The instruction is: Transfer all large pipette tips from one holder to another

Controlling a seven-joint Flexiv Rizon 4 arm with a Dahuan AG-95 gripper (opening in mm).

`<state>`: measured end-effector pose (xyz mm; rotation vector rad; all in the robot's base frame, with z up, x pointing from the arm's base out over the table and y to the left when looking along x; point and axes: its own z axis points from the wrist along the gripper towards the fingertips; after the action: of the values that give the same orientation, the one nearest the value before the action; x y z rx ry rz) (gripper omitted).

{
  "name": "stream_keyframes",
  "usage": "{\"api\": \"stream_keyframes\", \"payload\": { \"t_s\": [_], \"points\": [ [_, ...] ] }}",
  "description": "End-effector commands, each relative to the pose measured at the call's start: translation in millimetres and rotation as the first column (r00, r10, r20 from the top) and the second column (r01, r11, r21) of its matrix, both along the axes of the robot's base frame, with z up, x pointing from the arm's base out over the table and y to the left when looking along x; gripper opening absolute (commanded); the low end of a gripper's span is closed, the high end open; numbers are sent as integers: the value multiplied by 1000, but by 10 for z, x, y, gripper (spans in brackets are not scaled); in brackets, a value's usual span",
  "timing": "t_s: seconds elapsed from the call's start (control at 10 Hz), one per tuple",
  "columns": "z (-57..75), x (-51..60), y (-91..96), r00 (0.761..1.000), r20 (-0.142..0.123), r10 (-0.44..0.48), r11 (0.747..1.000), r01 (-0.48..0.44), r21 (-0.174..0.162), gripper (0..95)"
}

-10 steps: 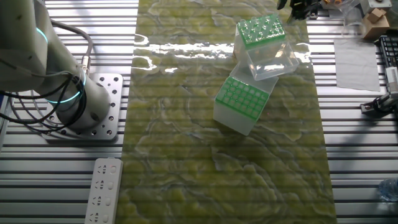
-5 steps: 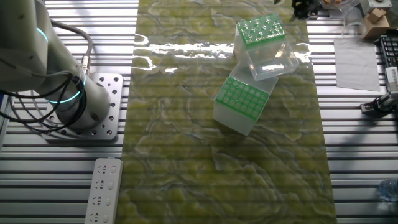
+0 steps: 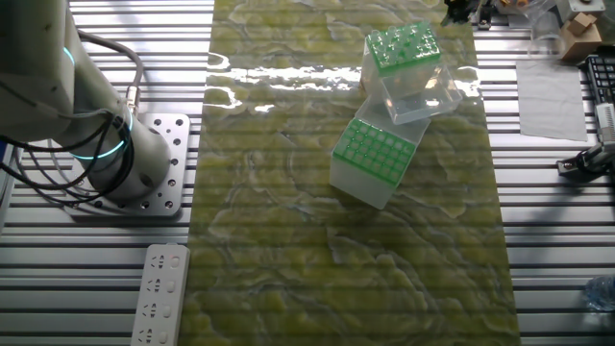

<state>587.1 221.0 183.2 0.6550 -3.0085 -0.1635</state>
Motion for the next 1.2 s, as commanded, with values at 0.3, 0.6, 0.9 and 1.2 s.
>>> {"api": "stream_keyframes", "payload": {
  "t_s": [0.3, 0.6, 0.9, 1.2],
  "points": [
    [-203, 28, 77, 998, 28, -52, 996, 54, -69, 570],
    [-303, 27, 115, 998, 42, -50, 995, 53, -81, 380],
    [-316, 26, 118, 998, 42, -39, 995, 43, -86, 380],
    [-329, 3, 105, 999, 42, -28, 996, 31, -88, 380]
  ]
}}
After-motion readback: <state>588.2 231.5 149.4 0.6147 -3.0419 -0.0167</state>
